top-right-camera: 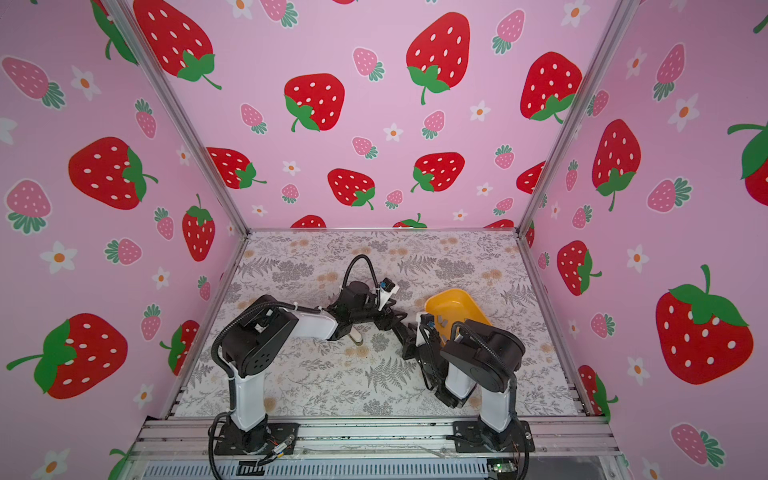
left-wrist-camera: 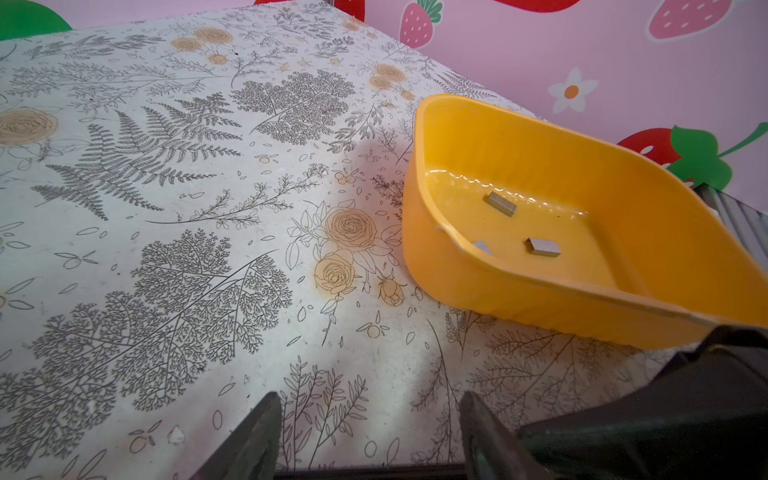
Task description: Load the staples into the stapler
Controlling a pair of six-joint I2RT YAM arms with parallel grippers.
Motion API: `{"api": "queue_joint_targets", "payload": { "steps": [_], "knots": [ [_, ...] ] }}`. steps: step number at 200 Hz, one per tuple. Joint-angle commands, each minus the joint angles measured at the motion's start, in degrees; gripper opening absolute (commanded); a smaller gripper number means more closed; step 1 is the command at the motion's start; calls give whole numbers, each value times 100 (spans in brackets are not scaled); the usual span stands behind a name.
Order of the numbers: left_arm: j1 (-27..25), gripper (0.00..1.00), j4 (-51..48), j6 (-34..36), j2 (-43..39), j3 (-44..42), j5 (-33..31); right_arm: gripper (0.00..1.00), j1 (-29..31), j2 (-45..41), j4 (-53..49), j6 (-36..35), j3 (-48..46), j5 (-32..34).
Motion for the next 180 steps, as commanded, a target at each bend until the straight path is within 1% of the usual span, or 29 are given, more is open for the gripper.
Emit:
{"api": "queue_joint_targets", "payload": {
  "steps": [1, 13, 26, 33, 46, 49, 52, 60, 72, 100, 103, 119, 124, 130, 136, 140, 148, 156, 161, 165, 171, 177, 180],
  "knots": [
    [-26, 69, -13, 51, 135, 230, -51, 27, 85, 586, -656, 12, -373, -342],
    [-35, 69, -74, 21, 69, 301, -135, 30, 81, 134, -1138, 16, -268, -305],
    [-13, 69, -235, -21, -85, 403, -228, 33, 81, -602, -2101, 0, -21, -149],
    [-8, 69, -327, -44, -194, 473, -301, 37, 88, -1057, -2639, -18, 137, -28],
    [22, 69, -526, -66, -450, 577, -465, 50, 79, -1873, -3703, -20, 431, 330],
    [22, 69, -574, -67, -519, 606, -520, 51, 76, -2060, -3925, -20, 509, 424],
    [35, 69, -629, -75, -594, 617, -569, 57, 78, -2246, -4190, -3, 593, 515],
    [57, 69, -784, -107, -789, 673, -730, 64, 79, -2683, -4883, 72, 837, 772],
    [71, 70, -957, -165, -1111, 700, -975, 71, 78, -3252, -5640, 156, 1081, 1019],
    [87, 70, -1366, -456, -1998, 559, -1568, 83, 82, -4470, -6647, 555, 1223, 1063],
    [84, 70, -1410, -495, -2086, 537, -1769, 85, 78, -4597, -6764, 618, 1246, 1062],
    [89, 70, -1540, -713, -2716, 254, -2355, 93, 77, -5194, -7541, 788, 1570, 1154],
    [84, 70, -1588, -756, -2925, 168, -2560, 100, 78, -5339, -7833, 949, 1724, 1287],
    [88, 70, -1637, -802, -3172, 31, -2836, 99, 81, -5469, -8046, 1114, 1854, 1449],
    [93, 71, -1691, -852, -3418, -83, -3097, 99, 81, -5531, -8093, 1187, 1933, 1630],
    [93, 72, -1751, -867, -3547, -162, -3228, 99, 77, -5735, -8095, 1288, 1935, 1749],
    [100, 74, -1915, -687, -3809, -261, -3376, 99, 73, -5888, -7967, 1425, 1886, 2036],
    [94, 74, -2118, -458, -4001, -355, -3603, 99, 63, -6026, -7583, 1259, 1755, 2408],
    [95, 73, -2289, -376, -4103, -410, -3766, 99, 40, -6100, -7235, 956, 1660, 2641],
    [93, 71, -2446, -269, -4185, -449, -3960, 99, 12, -6157, -6864, 572, 1564, 2840],
    [85, 70, -2733, -202, -4354, -474, -4308, 99, -47, -6202, -6156, -249, 1435, 3082],
    [92, 70, -2857, -294, -4525, -578, -4829, 99, -145, -6182, -5506, -1187, 1301, 3218],
    [97, 70, -2843, -335, -4628, -684, -5189, 99, -223, -6145, -5216, -1632, 1275, 3258]
  ]
}}
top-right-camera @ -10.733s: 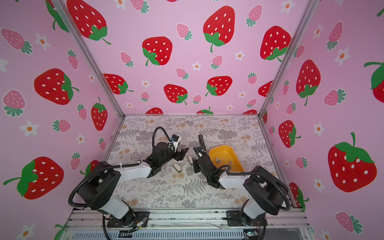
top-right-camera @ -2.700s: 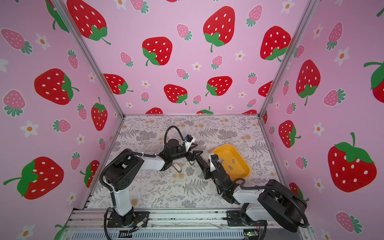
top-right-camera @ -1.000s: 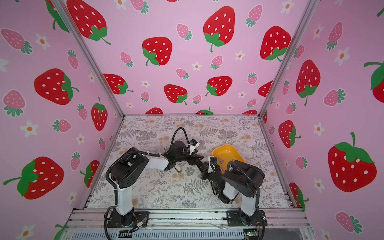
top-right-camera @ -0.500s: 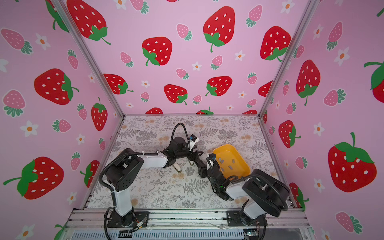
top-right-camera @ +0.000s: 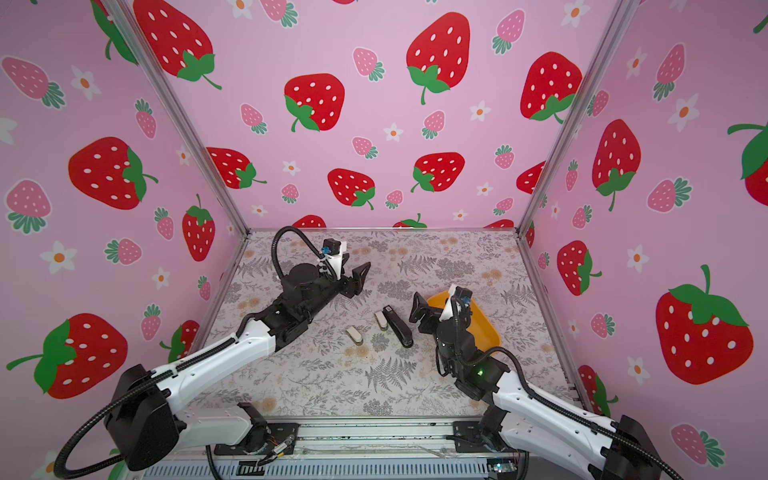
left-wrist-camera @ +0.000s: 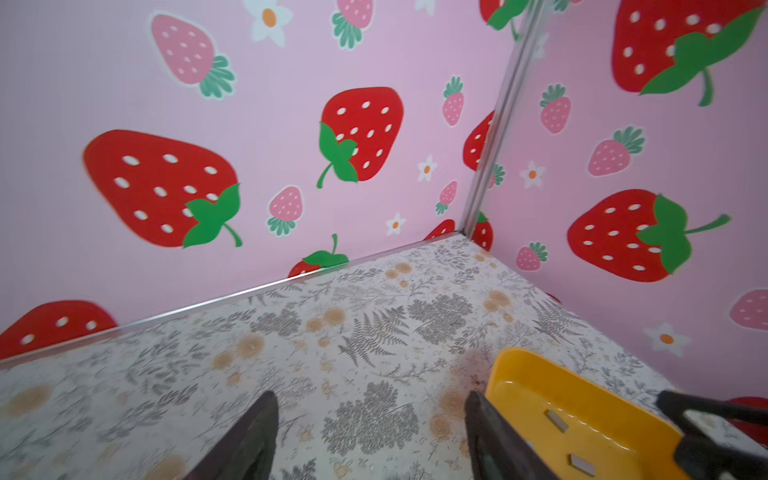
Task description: Load the staples into the stapler
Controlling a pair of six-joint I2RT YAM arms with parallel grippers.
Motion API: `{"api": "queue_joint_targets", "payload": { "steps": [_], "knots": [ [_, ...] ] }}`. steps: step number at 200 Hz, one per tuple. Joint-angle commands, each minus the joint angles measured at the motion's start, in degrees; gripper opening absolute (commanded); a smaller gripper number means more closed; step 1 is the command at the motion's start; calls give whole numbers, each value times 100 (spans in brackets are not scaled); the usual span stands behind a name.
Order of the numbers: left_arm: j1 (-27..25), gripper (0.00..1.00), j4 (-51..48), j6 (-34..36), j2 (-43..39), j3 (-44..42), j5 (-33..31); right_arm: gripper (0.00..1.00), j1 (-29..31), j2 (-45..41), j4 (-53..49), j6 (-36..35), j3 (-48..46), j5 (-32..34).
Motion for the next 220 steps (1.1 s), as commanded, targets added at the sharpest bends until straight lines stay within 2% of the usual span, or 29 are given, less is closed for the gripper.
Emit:
{"api": "queue_joint_targets", "payload": {
  "steps": [1, 8, 18, 42, 52, 59, 65, 78, 90, 95, 104, 112, 125, 148, 160, 173, 197, 210, 220],
  "knots": [
    [32, 70, -905, 93, -442, -375, -1969, 99, -267, -28, 1727, -2293, -366, 1162],
    [61, 70, -756, 74, -725, -730, -2501, 99, -528, 144, 2043, -3178, -347, 1234],
    [185, 70, -327, 263, -1227, -1303, -2811, 99, -1130, 453, 1982, -3688, -269, 1181],
    [1040, 73, 947, 571, -2287, -3061, -2581, 99, -2644, 1129, 2226, -3468, -785, 392],
    [1551, 75, 1103, 351, -2517, -3534, -2532, 99, -3046, 1315, 2493, -3259, -1067, 40],
    [1921, 75, 1167, 272, -2583, -3775, -2453, 99, -3219, 1440, 2714, -3398, -1241, -283],
    [2200, 75, 1253, 229, -2568, -3953, -2423, 99, -3290, 1572, 2891, -3535, -1340, -285],
    [2691, 76, 1475, -38, -2378, -4177, -2418, 99, -3447, 1882, 3302, -3625, -1476, -247],
    [2956, 76, 1777, 35, -2042, -4276, -1938, 100, -3655, 2173, 3997, -3635, -1765, -741],
    [3027, 76, 2003, 134, -1859, -4295, -1660, 99, -3739, 2330, 4599, -3677, -1917, -950],
    [3074, 76, 2464, 337, -1296, -4295, -1474, 99, -3765, 2510, 5094, -3832, -2021, -1114],
    [3082, 75, 2904, 459, -764, -4184, -1600, 99, -3772, 2563, 5140, -3859, -2008, -1278],
    [3068, 73, 2826, 615, -246, -3805, -1510, 99, -3789, 2739, 5354, -3906, -1981, -1343],
    [3050, 70, 3241, 831, 298, -3604, -1204, 99, -3841, 3216, 5935, -4111, -1903, -1415],
    [3054, 70, 2720, 784, 342, -3339, -1190, 99, -3952, 3694, 6360, -4111, -1866, -1429],
    [3079, 70, 2619, 799, 454, -3215, -1142, 99, -4139, 4243, 6848, -3970, -1816, -1591],
    [3101, 71, 2778, 799, 471, -3295, -594, 99, -4312, 4281, 6672, -3827, -1781, -1853],
    [3203, 75, 3828, 670, 857, -3620, -141, 99, -4311, 4340, 6594, -3842, -1682, -1813],
    [3208, 75, 4363, 639, 1326, -3630, -305, 99, -4318, 4367, 6214, -3839, -1454, -1790]
  ]
}}
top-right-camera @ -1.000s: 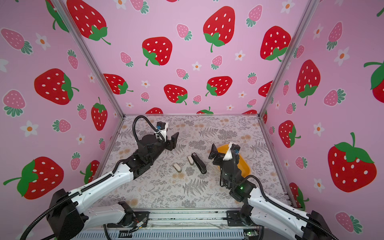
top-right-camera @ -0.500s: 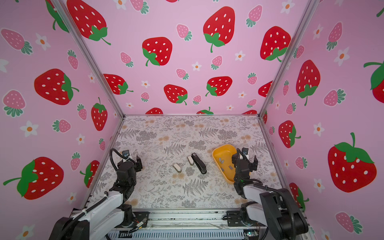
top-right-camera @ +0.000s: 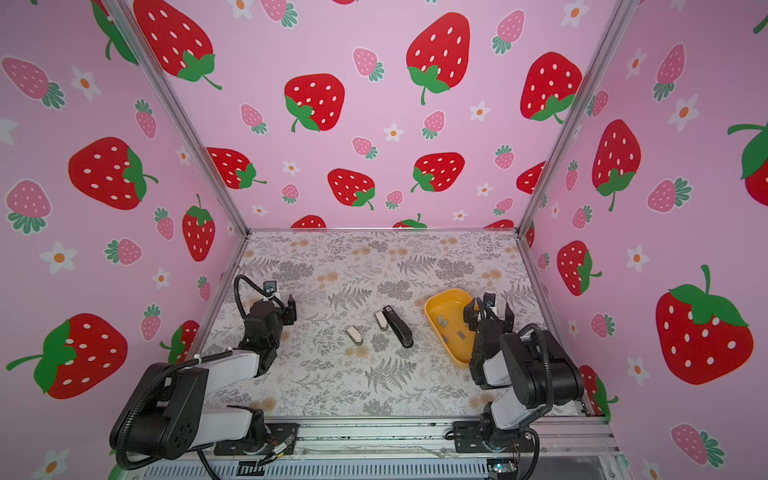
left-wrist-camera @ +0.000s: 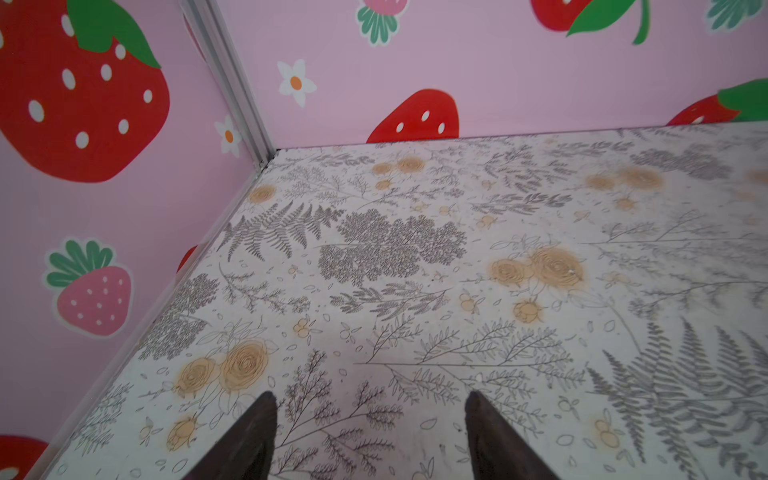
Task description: Load the staples into the stapler
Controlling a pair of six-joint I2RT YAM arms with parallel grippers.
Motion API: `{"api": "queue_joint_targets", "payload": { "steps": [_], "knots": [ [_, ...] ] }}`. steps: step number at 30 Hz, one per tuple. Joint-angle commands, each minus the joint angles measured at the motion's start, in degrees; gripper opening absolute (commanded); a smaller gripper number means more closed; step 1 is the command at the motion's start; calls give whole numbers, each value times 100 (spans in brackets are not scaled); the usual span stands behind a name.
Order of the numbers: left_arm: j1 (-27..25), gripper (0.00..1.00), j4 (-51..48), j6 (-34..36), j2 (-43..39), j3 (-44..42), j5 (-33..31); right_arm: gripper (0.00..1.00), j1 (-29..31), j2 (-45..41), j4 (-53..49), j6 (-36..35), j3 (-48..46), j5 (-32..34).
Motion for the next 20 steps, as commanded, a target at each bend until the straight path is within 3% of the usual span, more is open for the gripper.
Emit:
{"api": "queue_joint_targets", "payload": {
  "steps": [1, 3, 7, 9, 12, 20],
  "knots": [
    [104, 75, 1282, -53, 746, -184, 366, 99, -36, 19, -15, 15, 398, -124],
    [100, 75, 1484, -8, 1092, -103, 397, 99, -85, 16, -427, 89, 584, -198],
    [155, 76, 792, -81, 1052, 240, 446, 99, -94, 14, -440, 85, 591, -205],
    [195, 81, 129, -311, 1052, 560, 77, 99, -100, 14, -427, 85, 592, -204],
    [421, 99, -185, -475, 1064, 722, 311, 99, -99, 18, -433, 86, 592, -206],
    [430, 99, -175, -475, 1068, 723, 323, 99, -150, 9, -531, 120, 630, -307]
  ]
}}
